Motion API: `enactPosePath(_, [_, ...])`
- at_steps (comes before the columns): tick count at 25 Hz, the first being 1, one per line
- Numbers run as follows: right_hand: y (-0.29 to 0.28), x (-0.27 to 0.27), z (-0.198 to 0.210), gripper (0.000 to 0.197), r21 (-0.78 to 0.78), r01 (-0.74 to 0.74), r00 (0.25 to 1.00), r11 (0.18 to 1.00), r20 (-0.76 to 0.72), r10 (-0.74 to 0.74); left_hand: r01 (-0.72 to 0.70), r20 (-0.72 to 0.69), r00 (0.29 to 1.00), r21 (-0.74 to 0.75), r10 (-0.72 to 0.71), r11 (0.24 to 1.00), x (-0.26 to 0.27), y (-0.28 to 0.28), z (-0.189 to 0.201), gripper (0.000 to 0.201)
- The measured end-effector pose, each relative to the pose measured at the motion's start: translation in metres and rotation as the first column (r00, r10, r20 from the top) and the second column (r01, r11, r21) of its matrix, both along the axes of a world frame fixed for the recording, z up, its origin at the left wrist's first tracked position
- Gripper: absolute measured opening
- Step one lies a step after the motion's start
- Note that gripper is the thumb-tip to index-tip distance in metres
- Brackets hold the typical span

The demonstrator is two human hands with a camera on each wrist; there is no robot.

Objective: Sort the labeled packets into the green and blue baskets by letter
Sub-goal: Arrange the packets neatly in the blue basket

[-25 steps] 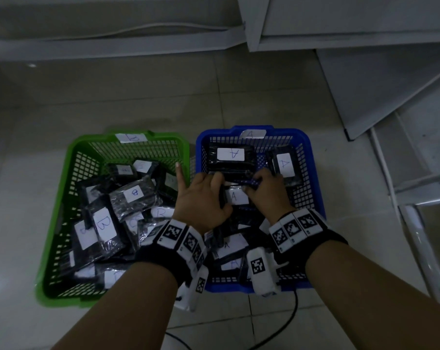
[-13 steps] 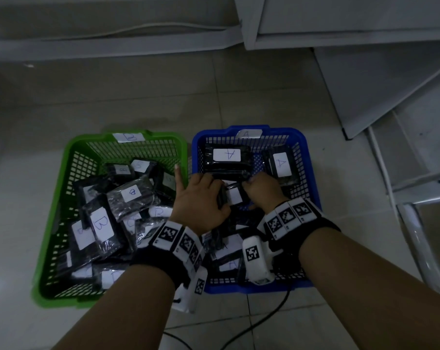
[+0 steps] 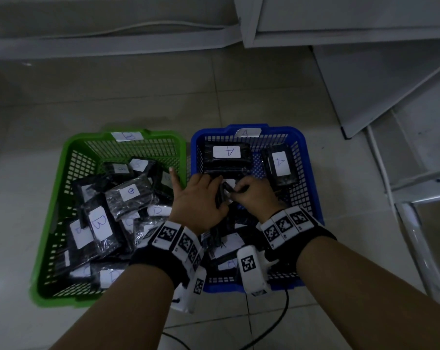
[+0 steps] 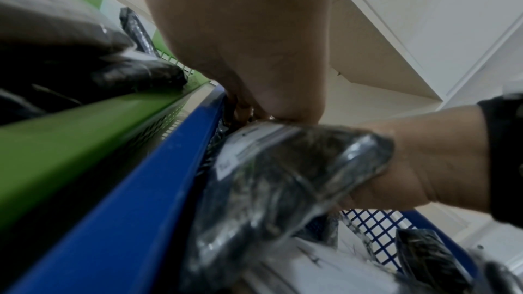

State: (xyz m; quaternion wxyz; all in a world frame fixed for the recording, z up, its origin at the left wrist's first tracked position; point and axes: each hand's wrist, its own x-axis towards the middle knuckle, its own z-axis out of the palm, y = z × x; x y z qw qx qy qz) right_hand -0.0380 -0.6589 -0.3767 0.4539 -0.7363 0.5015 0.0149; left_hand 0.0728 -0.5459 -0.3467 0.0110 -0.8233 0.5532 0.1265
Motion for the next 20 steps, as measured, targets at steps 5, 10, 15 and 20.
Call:
enactPosePath(5, [-0.024, -0.005, 0.027, 0.03, 0.112, -0.047, 0.998, 0.993, -0.031, 0.051, -0.009, -0.036, 0.999, 0.006, 0.009, 1.0, 0.001, -0.001, 0.003, 0.077])
enactPosePath(10, [-0.036, 0.0, 0.056, 0.017, 0.23, 0.221, 0.941, 0.948, 0.205, -0.269, -0.063, -0.102, 0.993, -0.034, 0.059, 0.997, 0.0, 0.0, 0.007, 0.058])
enactPosePath(15, [-0.04, 0.028, 0.065, 0.01, 0.468, 0.335, 0.753, 0.818, 0.389, -0.531, -0.048, -0.104, 0.994, -0.035, 0.045, 0.998, 0.002, -0.001, 0.011, 0.05])
enactPosePath(20, [-0.037, 0.013, 0.041, 0.016, 0.359, 0.453, 0.792, 0.816, 0.259, -0.553, -0.054, -0.174, 0.984, -0.091, 0.037, 0.994, 0.008, -0.001, 0.011, 0.033])
